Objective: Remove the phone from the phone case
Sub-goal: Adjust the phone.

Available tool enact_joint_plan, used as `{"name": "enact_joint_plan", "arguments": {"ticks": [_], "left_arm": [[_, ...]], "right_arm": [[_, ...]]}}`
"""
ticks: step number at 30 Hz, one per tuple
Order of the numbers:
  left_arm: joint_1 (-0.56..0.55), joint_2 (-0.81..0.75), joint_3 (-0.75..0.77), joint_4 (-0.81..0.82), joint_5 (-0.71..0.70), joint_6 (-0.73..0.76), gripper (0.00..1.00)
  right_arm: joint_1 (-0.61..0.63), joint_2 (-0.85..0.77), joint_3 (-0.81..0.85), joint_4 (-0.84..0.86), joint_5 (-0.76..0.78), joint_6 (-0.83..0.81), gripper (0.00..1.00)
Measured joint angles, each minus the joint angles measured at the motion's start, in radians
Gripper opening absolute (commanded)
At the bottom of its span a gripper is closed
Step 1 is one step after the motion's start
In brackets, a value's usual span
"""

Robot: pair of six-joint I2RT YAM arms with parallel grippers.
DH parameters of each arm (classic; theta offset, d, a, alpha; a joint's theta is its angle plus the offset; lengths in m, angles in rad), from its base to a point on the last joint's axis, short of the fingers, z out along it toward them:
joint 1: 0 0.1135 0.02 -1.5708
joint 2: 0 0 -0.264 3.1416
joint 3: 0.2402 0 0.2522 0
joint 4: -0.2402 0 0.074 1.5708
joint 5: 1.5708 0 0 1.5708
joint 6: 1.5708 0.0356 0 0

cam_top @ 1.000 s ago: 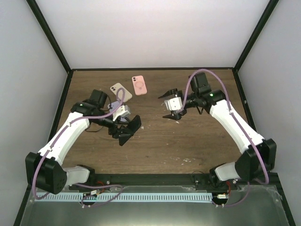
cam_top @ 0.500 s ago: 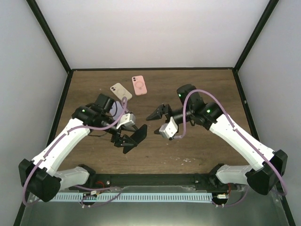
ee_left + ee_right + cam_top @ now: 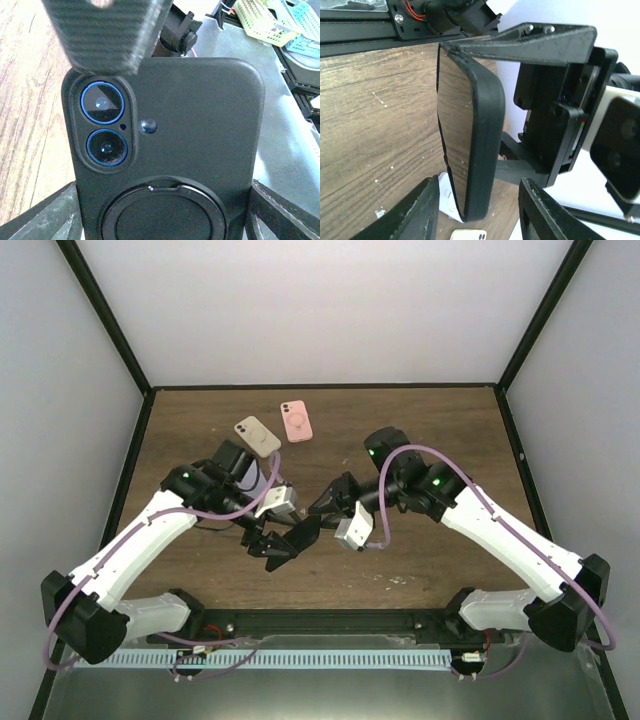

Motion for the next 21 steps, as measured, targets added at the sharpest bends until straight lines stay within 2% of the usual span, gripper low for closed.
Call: {"name": "enact_joint_plan", "arguments": {"ticks": [3, 5, 10, 12, 14, 21], "left_arm": [[0.0, 0.013, 0.009, 0.0, -0.002, -0.002, 0.48], [0.0, 0.018, 0.01, 0.0, -0.006, -0.001, 0.48], [0.0, 0.019, 0.012, -0.002, -0.021, 0.006, 0.5], [0.0, 0.019, 0.016, -0.007, -0.032, 0.011, 0.57], [0.0, 0.018, 0.021, -0.008, -0.052, 0.018, 0.69], [0.025, -0.045, 0.0, 0.009, -0.11, 0.013, 0.99]], "right_arm": [[0.011, 0.003, 0.0, -0.002, 0.009, -0.014, 0.25], [0.019, 0.007, 0.0, -0.001, 0.011, -0.017, 0.25], [0.031, 0.01, 0.0, 0.001, 0.017, -0.013, 0.14], [0.032, 0.011, -0.001, -0.001, 0.021, -0.005, 0.06], [0.031, 0.011, -0.002, -0.008, 0.029, 0.014, 0.01], [0.041, 0.021, 0.004, -0.008, 0.069, 0.114, 0.01]]}}
